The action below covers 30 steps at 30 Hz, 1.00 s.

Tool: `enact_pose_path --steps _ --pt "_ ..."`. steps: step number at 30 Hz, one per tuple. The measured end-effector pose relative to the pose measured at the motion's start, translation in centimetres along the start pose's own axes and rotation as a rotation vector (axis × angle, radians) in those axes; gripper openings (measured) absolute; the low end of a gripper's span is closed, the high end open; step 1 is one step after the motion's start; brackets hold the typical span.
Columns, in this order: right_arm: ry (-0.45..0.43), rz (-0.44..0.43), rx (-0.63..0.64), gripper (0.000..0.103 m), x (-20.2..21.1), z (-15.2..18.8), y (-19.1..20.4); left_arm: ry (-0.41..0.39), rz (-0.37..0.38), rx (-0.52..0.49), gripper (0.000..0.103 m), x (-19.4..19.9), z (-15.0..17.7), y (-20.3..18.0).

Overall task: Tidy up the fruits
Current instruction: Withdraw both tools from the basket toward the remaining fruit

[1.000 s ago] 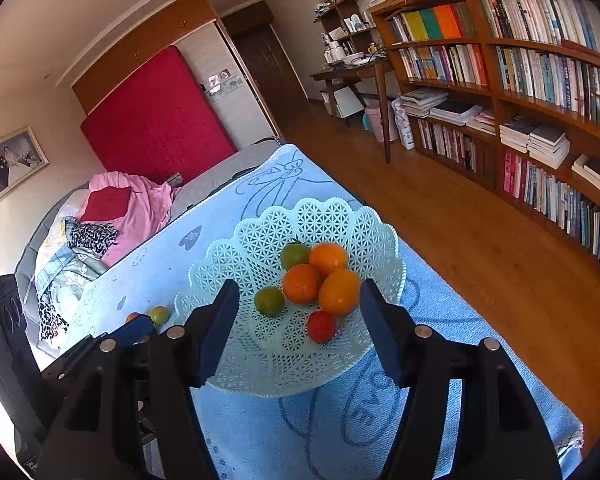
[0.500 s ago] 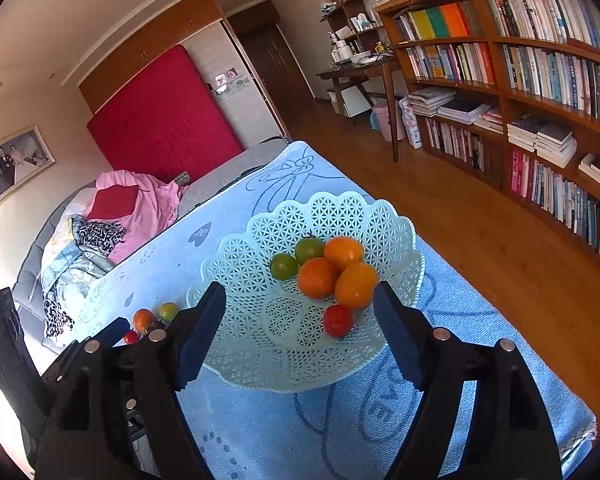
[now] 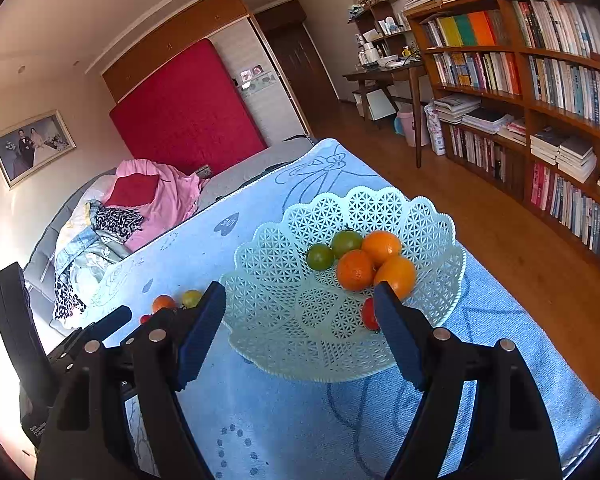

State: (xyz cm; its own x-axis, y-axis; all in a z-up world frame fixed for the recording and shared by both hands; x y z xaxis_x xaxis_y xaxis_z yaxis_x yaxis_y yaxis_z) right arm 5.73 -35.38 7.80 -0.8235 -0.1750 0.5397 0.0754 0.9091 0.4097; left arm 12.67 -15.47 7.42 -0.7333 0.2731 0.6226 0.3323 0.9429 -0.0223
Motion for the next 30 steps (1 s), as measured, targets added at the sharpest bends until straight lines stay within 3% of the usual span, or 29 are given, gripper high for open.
enact_pose_path --steps 30 --pt "0.053 -0.039 0.132 0.077 -1.3 2.4 4.1 0.063 -0.193 0.112 0.089 0.5 3.0 10.1"
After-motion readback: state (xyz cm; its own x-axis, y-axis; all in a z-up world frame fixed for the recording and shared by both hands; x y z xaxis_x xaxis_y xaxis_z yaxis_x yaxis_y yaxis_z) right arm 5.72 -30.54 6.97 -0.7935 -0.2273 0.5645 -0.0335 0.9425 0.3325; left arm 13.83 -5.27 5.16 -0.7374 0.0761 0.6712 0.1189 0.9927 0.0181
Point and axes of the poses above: each gripper's, at about its wrist camera, not at the fingertips, and x roughly against the way its jaws point, y to its left, z to its underside, the point moved 2 cm from there along -x, roughly the way its jaws point, and after that the axes turned 3 degrees about y, right-handed, at the moved point
